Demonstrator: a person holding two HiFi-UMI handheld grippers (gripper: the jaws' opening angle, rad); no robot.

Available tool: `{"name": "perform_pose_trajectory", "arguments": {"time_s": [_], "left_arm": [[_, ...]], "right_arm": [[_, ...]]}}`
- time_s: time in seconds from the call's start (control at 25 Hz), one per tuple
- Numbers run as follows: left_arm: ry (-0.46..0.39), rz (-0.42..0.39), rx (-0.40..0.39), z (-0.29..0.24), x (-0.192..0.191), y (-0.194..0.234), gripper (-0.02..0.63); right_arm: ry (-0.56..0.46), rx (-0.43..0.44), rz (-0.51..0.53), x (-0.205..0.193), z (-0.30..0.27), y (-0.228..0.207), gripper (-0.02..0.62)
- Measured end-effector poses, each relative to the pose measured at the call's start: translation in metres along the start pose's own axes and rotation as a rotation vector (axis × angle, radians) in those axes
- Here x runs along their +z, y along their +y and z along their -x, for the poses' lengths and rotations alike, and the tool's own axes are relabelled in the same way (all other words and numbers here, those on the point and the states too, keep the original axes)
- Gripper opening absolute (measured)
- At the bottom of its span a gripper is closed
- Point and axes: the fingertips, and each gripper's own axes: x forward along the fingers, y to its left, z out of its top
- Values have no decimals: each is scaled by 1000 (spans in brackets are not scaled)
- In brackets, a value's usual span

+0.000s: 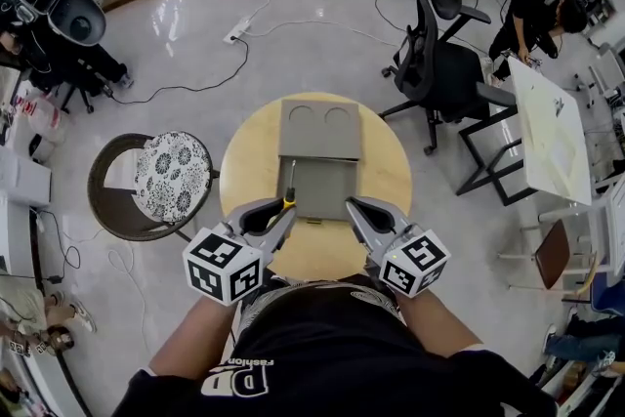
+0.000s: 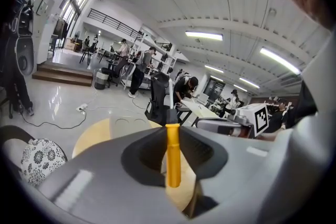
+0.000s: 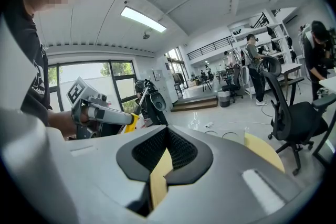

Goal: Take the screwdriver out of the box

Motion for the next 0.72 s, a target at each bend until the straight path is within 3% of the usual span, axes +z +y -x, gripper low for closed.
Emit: {"name": "perform_pose_trajectory", "arguments": {"time_s": [0.72], "left_arm": [[31,11,-1,-10,-8,4,137]], "right_arm": [[15,-18,1,-4,2,-5,0]]}}
